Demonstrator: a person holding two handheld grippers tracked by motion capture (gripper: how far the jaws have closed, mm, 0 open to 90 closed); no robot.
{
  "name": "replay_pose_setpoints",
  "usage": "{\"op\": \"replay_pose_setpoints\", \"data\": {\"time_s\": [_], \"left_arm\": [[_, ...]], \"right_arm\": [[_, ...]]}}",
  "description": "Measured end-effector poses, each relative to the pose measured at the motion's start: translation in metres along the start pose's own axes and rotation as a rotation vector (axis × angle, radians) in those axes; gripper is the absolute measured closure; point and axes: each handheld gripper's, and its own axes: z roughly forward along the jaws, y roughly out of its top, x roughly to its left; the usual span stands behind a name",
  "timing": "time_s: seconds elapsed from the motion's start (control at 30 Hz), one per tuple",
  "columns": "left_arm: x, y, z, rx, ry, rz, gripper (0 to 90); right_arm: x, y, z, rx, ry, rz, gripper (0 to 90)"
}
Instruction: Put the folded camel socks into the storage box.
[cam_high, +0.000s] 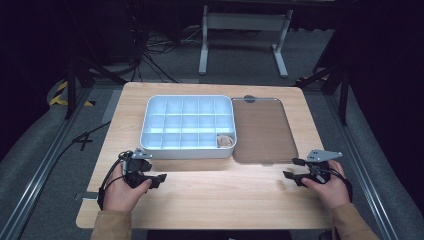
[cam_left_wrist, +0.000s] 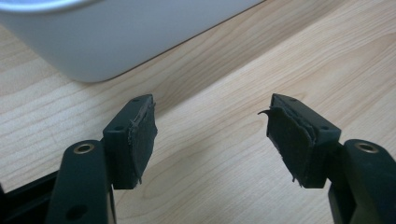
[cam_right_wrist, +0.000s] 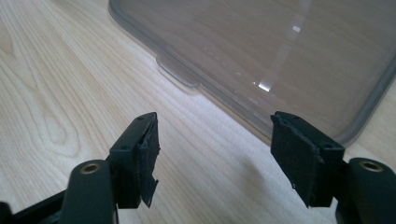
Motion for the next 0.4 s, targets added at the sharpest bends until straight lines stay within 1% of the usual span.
{"op": "replay_pose_setpoints", "data": {"time_s": [0.03,0.1,0.13,0.2,0.33,0.4], "left_arm": [[0.0003,-0.0005,0.0009,0.002,0.005,-0.003,33.3],[0.0015,-0.0012,0.0021,0.007,0.007,0.001,32.9],[0.0015,-0.0019,0.0034,0.007,0.009,-0.006,32.9],[0.0023,-0.0024,0.0052,0.017,0.009,0.000,32.2],[0.0030,-0.0037,0.0080,0.022,0.019,-0.004,31.8],[0.0043,-0.0040,0.0083,0.026,0.019,0.004,31.0]], "right_arm": [[-0.0001,-0.0015,0.0005,0.008,-0.001,0.001,33.2],[-0.0006,-0.0032,0.0012,0.023,-0.020,0.005,33.3],[-0.0007,-0.0036,0.0013,0.023,-0.025,0.008,33.2],[-0.0012,-0.0048,0.0014,0.020,-0.029,0.014,32.9],[-0.0018,-0.0067,0.0031,0.024,-0.022,0.021,32.9],[-0.0017,-0.0062,0.0028,0.017,-0.023,0.024,32.9]]}}
